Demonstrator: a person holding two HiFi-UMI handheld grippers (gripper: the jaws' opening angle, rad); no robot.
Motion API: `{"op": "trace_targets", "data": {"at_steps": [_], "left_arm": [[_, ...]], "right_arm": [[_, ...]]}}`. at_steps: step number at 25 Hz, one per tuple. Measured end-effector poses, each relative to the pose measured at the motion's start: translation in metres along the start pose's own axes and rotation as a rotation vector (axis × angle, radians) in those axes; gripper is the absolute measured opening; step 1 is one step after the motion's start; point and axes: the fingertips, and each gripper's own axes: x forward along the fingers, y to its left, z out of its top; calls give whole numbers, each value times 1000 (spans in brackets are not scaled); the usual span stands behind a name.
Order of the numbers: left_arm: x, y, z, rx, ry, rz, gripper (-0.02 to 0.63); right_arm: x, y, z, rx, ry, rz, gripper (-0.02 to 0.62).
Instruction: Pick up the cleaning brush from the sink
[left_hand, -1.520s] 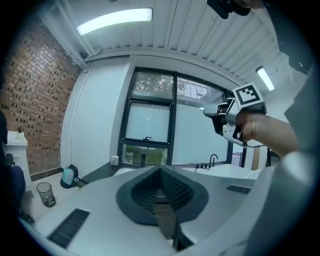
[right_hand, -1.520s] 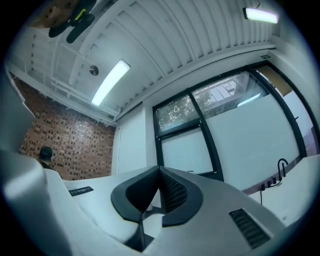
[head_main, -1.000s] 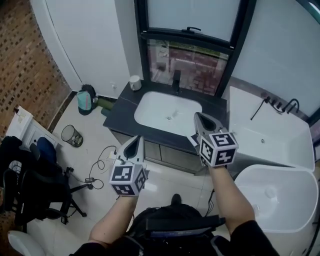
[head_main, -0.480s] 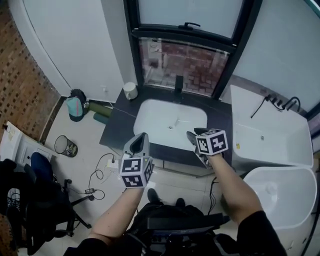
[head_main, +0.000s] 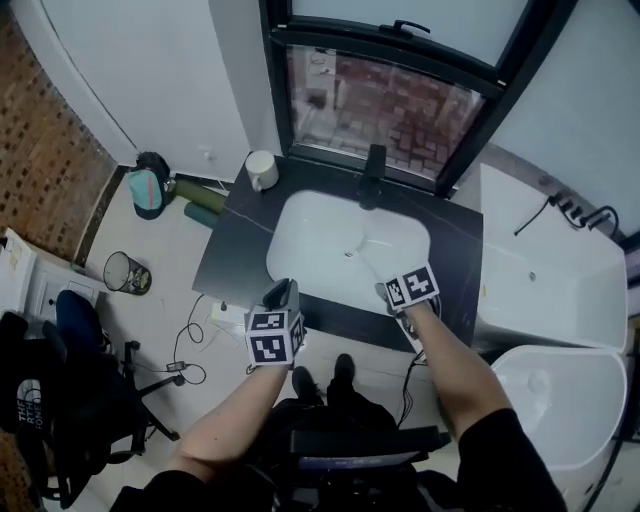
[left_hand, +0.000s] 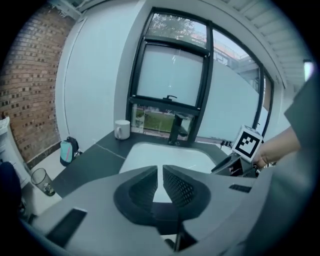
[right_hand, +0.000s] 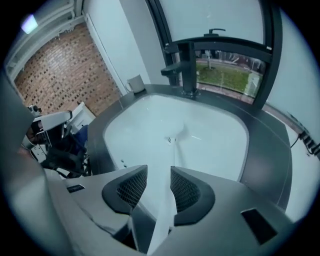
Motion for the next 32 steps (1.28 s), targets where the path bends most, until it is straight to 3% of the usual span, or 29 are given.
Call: {"op": "trace_targets", "data": {"at_steps": [6,9,13,14,16,21,24,32], "left_arm": [[43,2,-17,-138,101,38,41],[55,1,-21,-150,117,54,41],[67,0,-21,-165,120,72,41],[68,2,-19,-167,112,80,41],[71,4,-18,-168,100,89,41],[74,7,-25,-179,104,78,41],[65,4,-18,-187,65,49,23],[30,17,-9,-164,-3,18,3]], "right_arm": [[55,-36,-15,-46,186,-5,144],[71,-50,-16,-82,263,-69,144],[93,-54,-23,-79,353,-47,144],[97,-55,-25,-72,367,-46,113],[104,-57,-24,-51,369,-51,61],[110,-57,-26,-17,363,-48,52],[106,-55,-31,36,366,-41,49],[77,-26,-22,101,252,-37,48]]}}
